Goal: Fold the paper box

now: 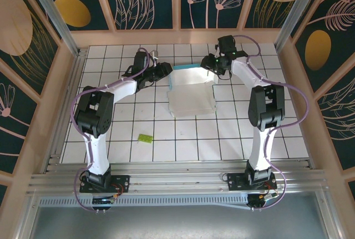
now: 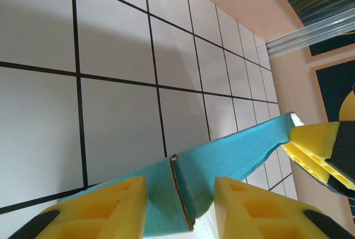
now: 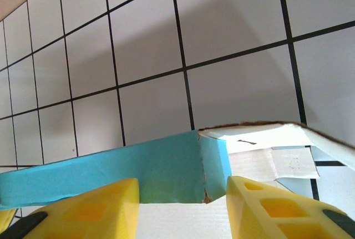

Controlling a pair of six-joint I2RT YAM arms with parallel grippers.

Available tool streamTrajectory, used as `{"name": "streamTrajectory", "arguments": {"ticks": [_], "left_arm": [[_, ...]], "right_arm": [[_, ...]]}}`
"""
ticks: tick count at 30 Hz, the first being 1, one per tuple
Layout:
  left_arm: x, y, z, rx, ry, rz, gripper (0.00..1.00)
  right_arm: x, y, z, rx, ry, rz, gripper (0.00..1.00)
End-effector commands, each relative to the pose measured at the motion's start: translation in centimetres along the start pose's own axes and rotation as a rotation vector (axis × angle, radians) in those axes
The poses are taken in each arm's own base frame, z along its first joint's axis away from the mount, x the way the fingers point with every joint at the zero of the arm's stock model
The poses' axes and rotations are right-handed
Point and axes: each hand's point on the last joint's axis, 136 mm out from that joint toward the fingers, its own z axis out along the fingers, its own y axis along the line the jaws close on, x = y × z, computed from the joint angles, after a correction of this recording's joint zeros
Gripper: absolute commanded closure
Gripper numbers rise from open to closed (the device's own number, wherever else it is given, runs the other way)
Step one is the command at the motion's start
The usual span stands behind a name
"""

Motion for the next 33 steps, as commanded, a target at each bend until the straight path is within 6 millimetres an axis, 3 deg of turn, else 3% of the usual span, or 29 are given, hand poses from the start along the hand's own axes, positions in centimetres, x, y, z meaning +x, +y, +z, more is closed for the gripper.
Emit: {"name": "streamTrajectory", "arguments": {"ticks": [1,7,13,16,21,27,33], "left_arm": [[-0.6,-1.9,-0.7,0.049,-0.014,0.024,0.63],[-0.2,-1.9,-0.8,0.052,-0.006,0.026,0.63],[-0.1,-2.0,-0.7,0.059,-0.001,0.026,0.63],[0.1,-2.1,-0.7,0.064,0.004,0.027,0.64],[0.3,-2.2,-0.6,0.066,0.007,0.026,0.64],[1.1,-1.6,-0.2,0.054,0.025,0.017,0.64],[1.5,-1.6,0.0,0.053,0.032,0.016,0.64]], "right_arm": [[-1.3,-0.3,-0.4,0.025,-0.034,-0.008,0.56],[-0.8,-0.4,0.6,0.012,-0.006,-0.016,0.52],[-1.0,-1.0,1.0,0.038,-0.015,-0.029,0.68],[-0.7,-1.1,0.8,0.041,-0.009,-0.039,0.70],[-0.8,-0.5,-0.6,0.026,-0.025,-0.051,0.54],[-1.2,0.9,-3.9,-0.036,-0.087,-0.066,0.46],[-0.6,-1.2,-6.5,-0.049,-0.174,0.027,0.43]]}}
